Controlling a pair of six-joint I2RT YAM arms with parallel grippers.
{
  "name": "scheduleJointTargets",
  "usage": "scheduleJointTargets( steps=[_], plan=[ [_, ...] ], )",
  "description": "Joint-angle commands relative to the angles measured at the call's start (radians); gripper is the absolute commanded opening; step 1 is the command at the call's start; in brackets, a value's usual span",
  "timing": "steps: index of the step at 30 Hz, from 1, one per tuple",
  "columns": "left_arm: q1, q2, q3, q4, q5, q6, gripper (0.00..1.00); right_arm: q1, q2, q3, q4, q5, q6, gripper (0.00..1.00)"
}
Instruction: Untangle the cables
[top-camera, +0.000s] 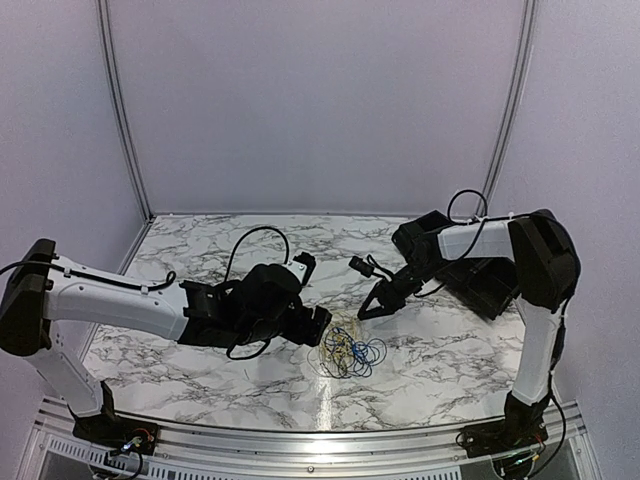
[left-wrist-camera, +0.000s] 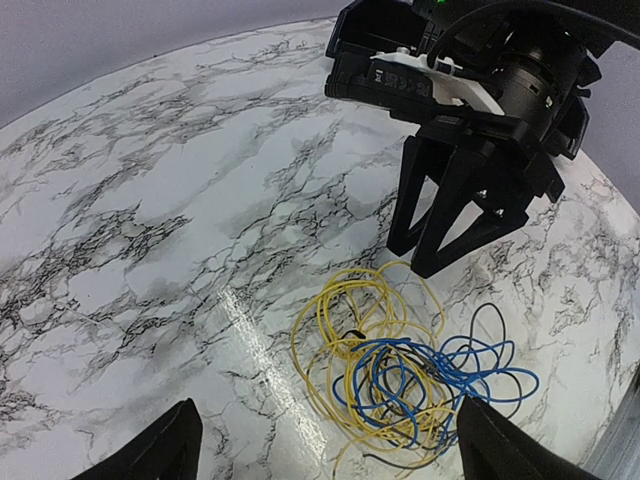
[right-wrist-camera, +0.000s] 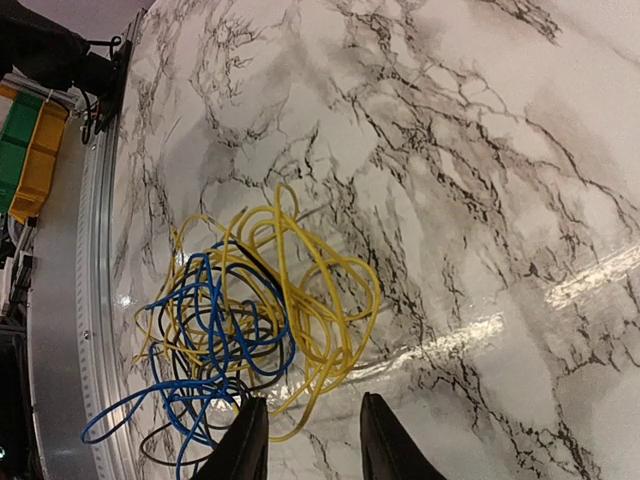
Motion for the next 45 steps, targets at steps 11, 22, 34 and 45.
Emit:
scheduleJointTargets(
  steps=[11, 22, 34, 45],
  plan=[
    [-0.001, 0.113, 0.067, 0.003, -0.051, 0.003, 0.92, 0.019, 0.052, 0.043, -0.031, 0.001, 0.029, 0.28],
    [0.008, 0.257, 0.168, 0.063, -0.05, -0.027, 0.92, 0.02, 0.026, 0.054, -0.031, -0.018, 0.046, 0.0],
    [0.058, 0.46, 0.254, 0.208, -0.018, -0.124, 0.87, 0.02, -0.076, -0.004, -0.018, -0.057, 0.047, 0.0],
    [0.067, 0.543, 0.274, 0.24, -0.01, -0.155, 0.84, 0.02, -0.18, 0.048, -0.105, -0.081, -0.008, 0.0]
  ],
)
